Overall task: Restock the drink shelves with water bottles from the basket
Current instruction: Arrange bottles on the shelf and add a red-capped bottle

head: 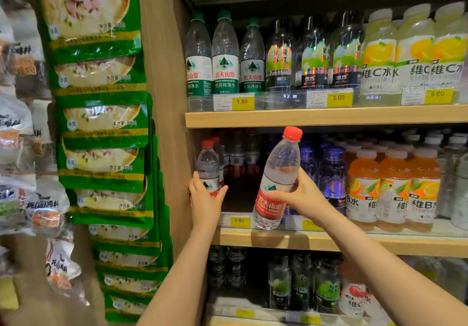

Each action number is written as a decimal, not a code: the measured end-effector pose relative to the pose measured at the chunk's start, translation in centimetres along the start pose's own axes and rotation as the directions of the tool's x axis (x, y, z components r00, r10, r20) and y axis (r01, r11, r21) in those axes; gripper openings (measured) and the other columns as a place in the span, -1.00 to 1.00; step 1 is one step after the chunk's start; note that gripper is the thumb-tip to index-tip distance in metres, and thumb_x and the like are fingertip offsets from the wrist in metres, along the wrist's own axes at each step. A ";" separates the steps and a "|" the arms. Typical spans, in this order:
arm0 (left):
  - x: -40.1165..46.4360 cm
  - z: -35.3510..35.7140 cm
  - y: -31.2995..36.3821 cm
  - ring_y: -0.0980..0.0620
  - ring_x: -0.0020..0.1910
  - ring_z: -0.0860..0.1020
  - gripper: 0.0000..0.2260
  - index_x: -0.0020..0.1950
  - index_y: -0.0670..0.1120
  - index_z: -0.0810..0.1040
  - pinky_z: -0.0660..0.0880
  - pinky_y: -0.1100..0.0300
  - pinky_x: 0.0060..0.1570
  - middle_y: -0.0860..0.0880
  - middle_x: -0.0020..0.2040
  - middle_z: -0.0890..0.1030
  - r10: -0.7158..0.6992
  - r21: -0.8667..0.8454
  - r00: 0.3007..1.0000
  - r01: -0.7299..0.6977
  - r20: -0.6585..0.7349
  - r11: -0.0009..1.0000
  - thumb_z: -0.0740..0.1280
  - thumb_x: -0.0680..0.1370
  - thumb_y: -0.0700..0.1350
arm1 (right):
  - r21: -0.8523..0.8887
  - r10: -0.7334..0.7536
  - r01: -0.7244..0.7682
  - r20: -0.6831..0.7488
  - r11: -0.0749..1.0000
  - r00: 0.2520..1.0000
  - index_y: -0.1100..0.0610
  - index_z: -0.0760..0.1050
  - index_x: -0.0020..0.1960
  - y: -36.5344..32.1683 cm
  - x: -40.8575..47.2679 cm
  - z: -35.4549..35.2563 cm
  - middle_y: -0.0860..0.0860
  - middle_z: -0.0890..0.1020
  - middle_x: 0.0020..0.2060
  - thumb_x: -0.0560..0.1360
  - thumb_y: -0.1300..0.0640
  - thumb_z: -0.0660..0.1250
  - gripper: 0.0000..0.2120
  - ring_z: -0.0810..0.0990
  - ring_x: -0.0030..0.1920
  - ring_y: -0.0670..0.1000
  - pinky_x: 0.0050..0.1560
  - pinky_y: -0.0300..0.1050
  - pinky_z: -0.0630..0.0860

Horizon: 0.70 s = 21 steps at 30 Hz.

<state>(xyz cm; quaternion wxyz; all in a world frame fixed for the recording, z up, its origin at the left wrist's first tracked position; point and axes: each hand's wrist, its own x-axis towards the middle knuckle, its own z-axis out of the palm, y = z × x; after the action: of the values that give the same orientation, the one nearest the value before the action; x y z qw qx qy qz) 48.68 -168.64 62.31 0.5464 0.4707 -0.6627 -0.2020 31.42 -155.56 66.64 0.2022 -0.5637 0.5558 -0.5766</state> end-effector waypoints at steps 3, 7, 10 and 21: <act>1.3 2.0 0.3 -0.26 0.20 0.46 -0.34 0.47 -0.21 0.04 0.46 -0.04 0.10 -0.24 0.37 0.25 -0.049 0.244 0.998 0.057 -0.041 0.968 0.35 0.51 -0.16 | -0.030 0.001 -0.001 -0.013 1.000 1.000 -0.03 0.40 0.23 1.0 -0.6 -1.1 -0.07 0.61 0.12 0.26 0.13 0.56 -0.39 0.58 0.12 -0.06 0.21 0.08 0.50; 2.6 3.4 0.5 -0.26 0.17 0.45 -0.41 0.41 -0.25 0.10 0.52 0.02 0.02 -0.29 0.34 0.24 -0.094 0.432 0.995 0.103 -0.041 0.896 0.34 0.50 -0.21 | -0.018 0.012 -0.013 -0.029 1.000 1.000 -0.01 0.39 0.26 1.5 -1.0 -1.5 -0.09 0.60 0.12 0.28 0.18 0.54 -0.39 0.58 0.11 -0.10 0.20 0.03 0.51; 3.1 4.3 -0.1 -0.23 0.22 0.41 -0.39 0.42 -0.27 0.10 0.52 0.06 0.05 -0.28 0.33 0.28 -0.095 0.473 0.995 0.103 -0.042 0.875 0.35 0.50 -0.17 | -0.037 0.014 -0.015 -0.034 0.999 0.999 -0.04 0.39 0.25 1.9 -1.0 -1.6 -0.11 0.59 0.12 0.28 0.15 0.54 -0.40 0.56 0.12 -0.11 0.19 0.01 0.51; 6.8 6.9 -0.8 -0.17 0.21 0.48 -0.50 0.46 -0.29 0.12 0.45 0.11 0.18 -0.28 0.34 0.37 -0.164 0.491 0.985 0.170 -0.056 0.854 0.21 0.57 -0.21 | -0.068 0.001 -0.004 -0.046 0.998 0.999 -0.03 0.40 0.25 2.0 0.6 -1.6 -0.11 0.61 0.10 0.29 0.16 0.54 -0.40 0.58 0.09 -0.14 0.12 -0.09 0.53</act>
<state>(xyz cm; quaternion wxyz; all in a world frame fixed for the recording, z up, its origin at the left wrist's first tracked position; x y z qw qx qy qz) 42.98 -176.44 63.12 0.3920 0.6516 -0.6456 -0.0697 29.08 -156.07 65.53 0.1709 -0.5563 0.5801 -0.5699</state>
